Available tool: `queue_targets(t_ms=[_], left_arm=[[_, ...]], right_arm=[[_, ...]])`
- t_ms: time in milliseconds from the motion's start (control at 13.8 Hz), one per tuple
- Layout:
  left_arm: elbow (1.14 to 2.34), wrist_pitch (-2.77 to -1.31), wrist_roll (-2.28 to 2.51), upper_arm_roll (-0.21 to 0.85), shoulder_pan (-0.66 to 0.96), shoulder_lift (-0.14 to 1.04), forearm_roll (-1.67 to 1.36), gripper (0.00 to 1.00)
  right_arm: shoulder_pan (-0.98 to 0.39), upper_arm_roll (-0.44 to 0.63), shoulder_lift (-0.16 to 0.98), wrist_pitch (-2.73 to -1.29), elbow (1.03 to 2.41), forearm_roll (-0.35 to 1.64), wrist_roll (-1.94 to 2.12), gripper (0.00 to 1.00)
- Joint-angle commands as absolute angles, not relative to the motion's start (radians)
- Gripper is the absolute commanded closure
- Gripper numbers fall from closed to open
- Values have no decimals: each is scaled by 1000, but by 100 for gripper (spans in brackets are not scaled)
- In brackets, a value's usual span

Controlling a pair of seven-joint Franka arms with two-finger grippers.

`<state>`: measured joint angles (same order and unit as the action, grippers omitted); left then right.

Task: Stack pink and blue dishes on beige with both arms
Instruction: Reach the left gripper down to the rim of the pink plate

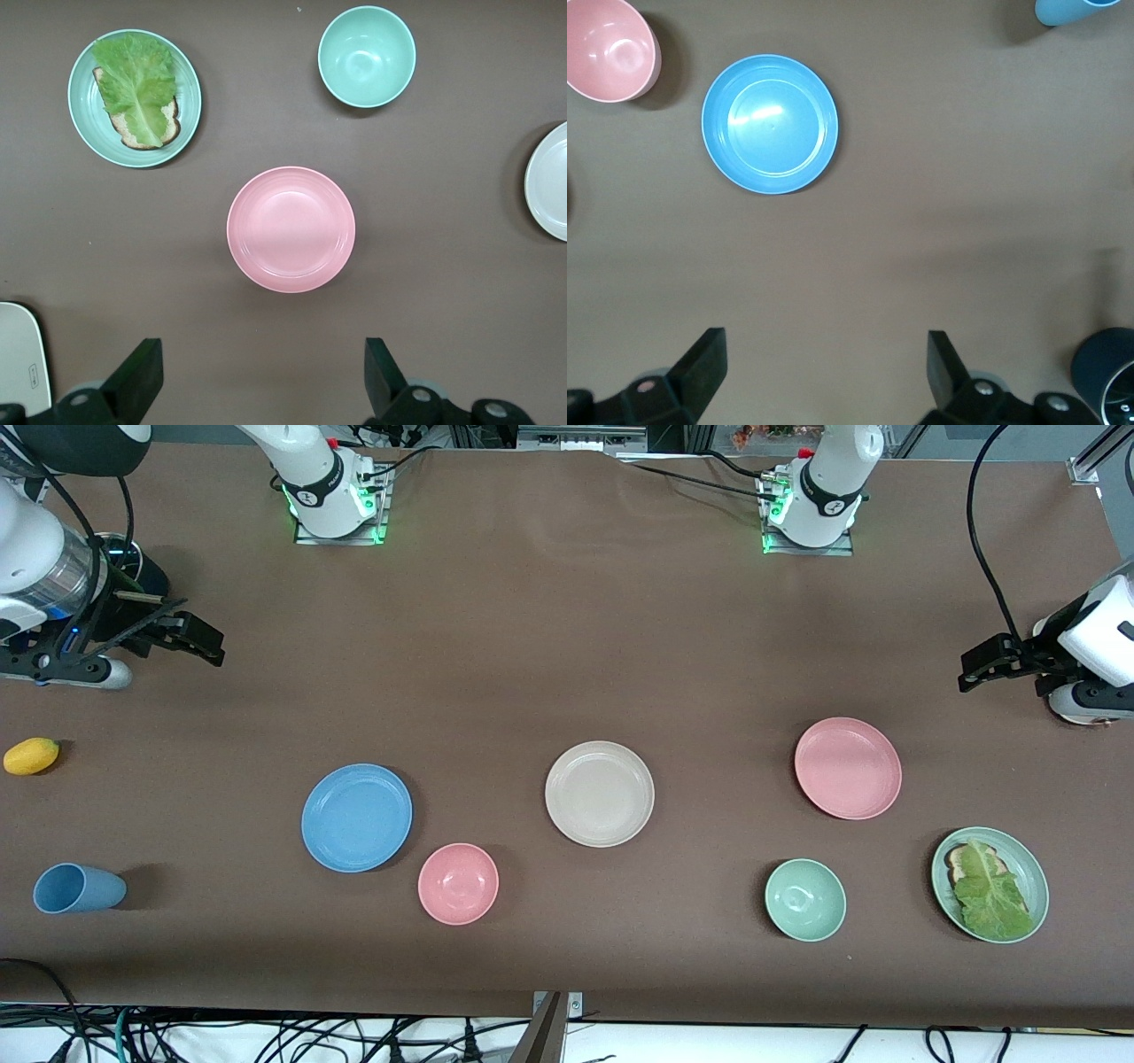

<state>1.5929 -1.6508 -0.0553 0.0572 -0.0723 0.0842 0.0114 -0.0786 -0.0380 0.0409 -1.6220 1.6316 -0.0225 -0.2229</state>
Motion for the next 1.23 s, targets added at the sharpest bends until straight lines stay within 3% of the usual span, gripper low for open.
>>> queue_targets(t_ms=[0,362,507,869,1158], left_arm=[[1568,-1646,-63,55,-87,95,-15,0],[1566,-1647,-55,41,-107,167,0,0],[1549,-1644,-63,49,-161,350,-3,0],[1513,-1655,-63,44,-166,484,21,0],[1590,-1877,-63,44,-170,567,12,0]], right_arm=[[-83,-35,9,-1629,1660,-38,-235,0],[-83,-35,11,-1631,1660,-37,-235,0],[-83,-35,11,-1631,1660,-41,-230,0],[-83,-37,14,-1640,1654,-44,-115,0],[-84,-37,17,-1643,1646,-44,-103,0]])
